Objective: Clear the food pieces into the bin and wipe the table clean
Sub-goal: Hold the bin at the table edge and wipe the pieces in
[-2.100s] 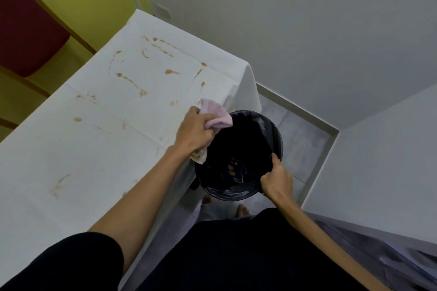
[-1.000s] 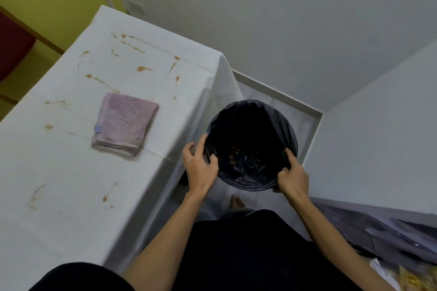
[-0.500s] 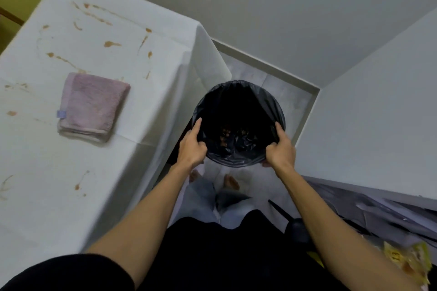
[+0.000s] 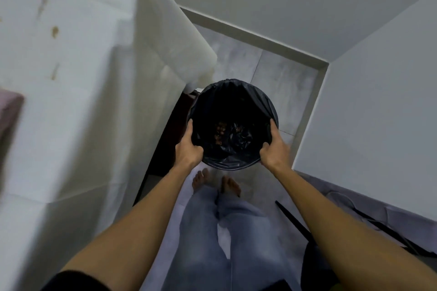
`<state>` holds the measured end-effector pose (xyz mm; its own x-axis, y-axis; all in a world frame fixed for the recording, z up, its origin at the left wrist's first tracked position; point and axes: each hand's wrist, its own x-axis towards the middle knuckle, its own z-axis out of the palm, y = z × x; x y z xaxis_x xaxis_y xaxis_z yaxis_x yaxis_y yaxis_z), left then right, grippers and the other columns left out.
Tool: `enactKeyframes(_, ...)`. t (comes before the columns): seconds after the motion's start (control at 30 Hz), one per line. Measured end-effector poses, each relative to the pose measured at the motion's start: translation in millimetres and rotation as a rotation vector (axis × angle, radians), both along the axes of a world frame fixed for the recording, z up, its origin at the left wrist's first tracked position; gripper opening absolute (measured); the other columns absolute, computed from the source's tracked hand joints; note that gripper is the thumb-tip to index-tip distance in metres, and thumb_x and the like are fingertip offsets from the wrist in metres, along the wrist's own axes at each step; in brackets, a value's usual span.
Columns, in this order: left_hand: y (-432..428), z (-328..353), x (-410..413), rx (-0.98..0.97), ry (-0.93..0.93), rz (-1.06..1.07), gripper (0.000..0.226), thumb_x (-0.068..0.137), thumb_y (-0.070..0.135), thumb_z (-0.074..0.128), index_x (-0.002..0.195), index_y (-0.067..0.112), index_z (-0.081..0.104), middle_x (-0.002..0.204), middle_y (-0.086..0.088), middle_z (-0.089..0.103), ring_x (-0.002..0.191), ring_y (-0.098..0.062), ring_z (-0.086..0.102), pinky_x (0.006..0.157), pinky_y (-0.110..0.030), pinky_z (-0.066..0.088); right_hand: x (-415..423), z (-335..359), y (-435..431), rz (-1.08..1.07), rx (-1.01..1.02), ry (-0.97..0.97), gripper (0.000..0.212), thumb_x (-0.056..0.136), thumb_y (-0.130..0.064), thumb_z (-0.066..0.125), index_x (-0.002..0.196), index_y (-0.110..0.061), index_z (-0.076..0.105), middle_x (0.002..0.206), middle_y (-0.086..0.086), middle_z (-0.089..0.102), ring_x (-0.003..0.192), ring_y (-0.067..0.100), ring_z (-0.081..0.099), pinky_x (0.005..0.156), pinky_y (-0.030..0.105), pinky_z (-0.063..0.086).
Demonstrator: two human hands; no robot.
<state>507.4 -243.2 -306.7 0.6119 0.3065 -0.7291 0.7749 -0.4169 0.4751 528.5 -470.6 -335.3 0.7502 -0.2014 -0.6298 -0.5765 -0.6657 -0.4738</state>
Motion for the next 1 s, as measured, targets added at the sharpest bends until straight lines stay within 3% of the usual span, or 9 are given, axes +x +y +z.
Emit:
enactKeyframes(0.13,-7.6,-70.7,17.8,-0.003,0.008,0.006,0.087,0.092,-0.005,0.048,0.159,0.038,0.013,0.137,-0.009,0.058,0.104,-0.025,0.061,0.093,-0.021,0.045,18.9,-68.2,-5.9,-0.007,0.006,-0.001,0.086,0.088,-0.001,0.045,0.154,-0.048,0.014,0.086,0.010,0.067,0.067,0.031,0.065,0.070,0.047,0.060)
enactKeyframes(0.23,-11.8,-119.4,31.1,-0.006,-0.007,0.020,0.083,0.096,-0.006,0.044,0.159,0.036,0.011,0.116,-0.003,0.054,0.092,-0.018,0.050,0.090,-0.018,0.041,27.6,-114.6,-9.0,-0.014,0.011,-0.020,0.085,0.087,-0.001,0.046,0.155,-0.044,0.019,0.096,0.008,0.064,0.072,0.031,0.065,0.073,0.046,0.060)
enactKeyframes(0.33,-18.4,-157.4,38.0,-0.004,-0.021,0.050,0.084,0.095,-0.008,0.039,0.159,0.038,0.011,0.121,-0.006,0.058,0.086,-0.019,0.051,0.084,-0.025,0.044,31.2,-153.2,-12.8,-0.024,-0.019,-0.029,0.083,0.088,0.000,0.047,0.155,-0.041,0.022,0.097,0.007,0.065,0.074,0.027,0.063,0.077,0.040,0.058)
enactKeyframes(0.43,-22.9,-190.3,44.3,0.000,-0.080,0.027,0.085,0.094,-0.010,0.039,0.159,0.037,0.009,0.141,-0.012,0.054,0.102,-0.027,0.058,0.090,-0.030,0.046,35.5,-191.3,-13.1,-0.057,-0.012,-0.021,0.082,0.088,-0.001,0.047,0.154,-0.044,0.022,0.103,0.011,0.069,0.074,0.029,0.065,0.076,0.043,0.059)
enactKeyframes(0.53,-22.9,-221.5,56.3,0.032,-0.096,-0.002,0.085,0.095,-0.010,0.039,0.160,0.035,0.007,0.148,-0.011,0.048,0.122,-0.036,0.054,0.102,-0.037,0.044,50.1,-224.3,-12.1,-0.049,-0.027,-0.046,0.078,0.092,-0.003,0.047,0.155,-0.042,0.022,0.106,0.015,0.070,0.076,0.028,0.063,0.080,0.035,0.056)
enactKeyframes(0.63,-17.6,-250.8,69.1,0.057,-0.090,-0.017,0.087,0.095,-0.008,0.040,0.159,0.038,0.003,0.142,-0.014,0.054,0.106,-0.035,0.059,0.089,-0.037,0.049,64.6,-248.4,-8.2,-0.015,-0.044,-0.091,0.074,0.095,-0.004,0.050,0.155,-0.038,0.024,0.099,0.018,0.071,0.069,0.026,0.060,0.069,0.027,0.047)
enactKeyframes(0.73,-11.9,-274.9,78.7,0.072,-0.106,-0.022,0.087,0.096,-0.006,0.041,0.158,0.040,0.001,0.129,-0.014,0.061,0.085,-0.020,0.053,0.075,-0.027,0.043,76.3,-272.0,-2.0,-0.007,-0.047,-0.114,0.073,0.096,-0.004,0.049,0.156,-0.037,0.024,0.088,0.014,0.069,0.060,0.018,0.053,0.066,0.026,0.042)
enactKeyframes(0.83,-7.8,-291.4,88.5,0.096,-0.133,0.001,0.086,0.097,-0.005,0.041,0.158,0.041,0.003,0.133,-0.013,0.059,0.087,-0.016,0.049,0.078,-0.025,0.040,84.0,-288.5,4.1,-0.024,-0.029,-0.149,0.074,0.096,-0.003,0.050,0.156,-0.037,0.024,0.092,0.012,0.069,0.065,0.020,0.056,0.069,0.025,0.044)
enactKeyframes(1.0,-4.7,-307.2,95.2,0.083,-0.170,0.010,0.087,0.096,-0.005,0.041,0.158,0.039,0.000,0.144,-0.009,0.051,0.091,-0.015,0.051,0.081,-0.023,0.039,94.2,-291.6,12.2,-0.035,0.016,-0.196,0.064,0.101,-0.016,0.053,0.156,-0.033,0.026,0.117,0.015,0.069,0.084,0.022,0.061,0.080,0.021,0.043)
